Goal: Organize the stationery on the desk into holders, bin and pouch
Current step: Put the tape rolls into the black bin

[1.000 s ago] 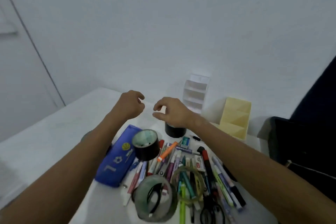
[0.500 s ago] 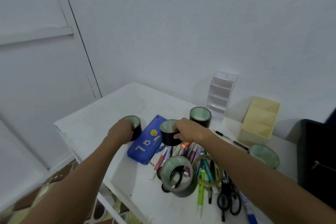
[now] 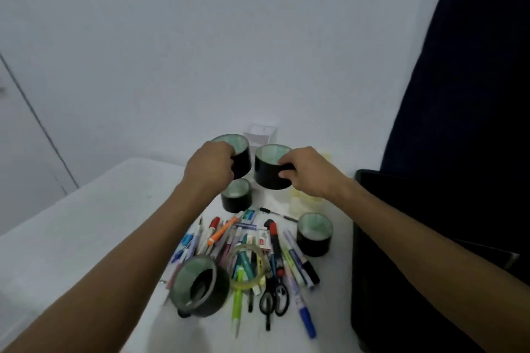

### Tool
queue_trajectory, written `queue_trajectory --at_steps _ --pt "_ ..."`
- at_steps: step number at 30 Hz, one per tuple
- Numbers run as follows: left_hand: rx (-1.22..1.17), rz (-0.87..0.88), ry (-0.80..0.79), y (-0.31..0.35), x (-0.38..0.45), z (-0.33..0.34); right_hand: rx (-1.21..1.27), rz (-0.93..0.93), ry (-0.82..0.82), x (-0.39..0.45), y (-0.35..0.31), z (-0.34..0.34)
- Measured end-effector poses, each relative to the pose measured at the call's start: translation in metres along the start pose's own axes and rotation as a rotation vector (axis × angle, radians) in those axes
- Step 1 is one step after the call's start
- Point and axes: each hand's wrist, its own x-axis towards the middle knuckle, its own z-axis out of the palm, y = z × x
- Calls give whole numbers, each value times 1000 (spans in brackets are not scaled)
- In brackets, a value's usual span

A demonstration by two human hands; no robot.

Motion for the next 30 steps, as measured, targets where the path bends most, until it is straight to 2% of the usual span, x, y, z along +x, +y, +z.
queue_trajectory --at_steps 6,12,21,30 --pt "-130 291 -29 142 23 29 -88 313 154 -89 96 -78" --pt "-218 506 -100 250 28 68 -139 565 177 -164 163 -107" --pt "-166 524 -347 302 36 140 -105 741 106 -182 221 -74" --pt "-209 550 -441 317 36 198 -41 900 33 -178 266 -53"
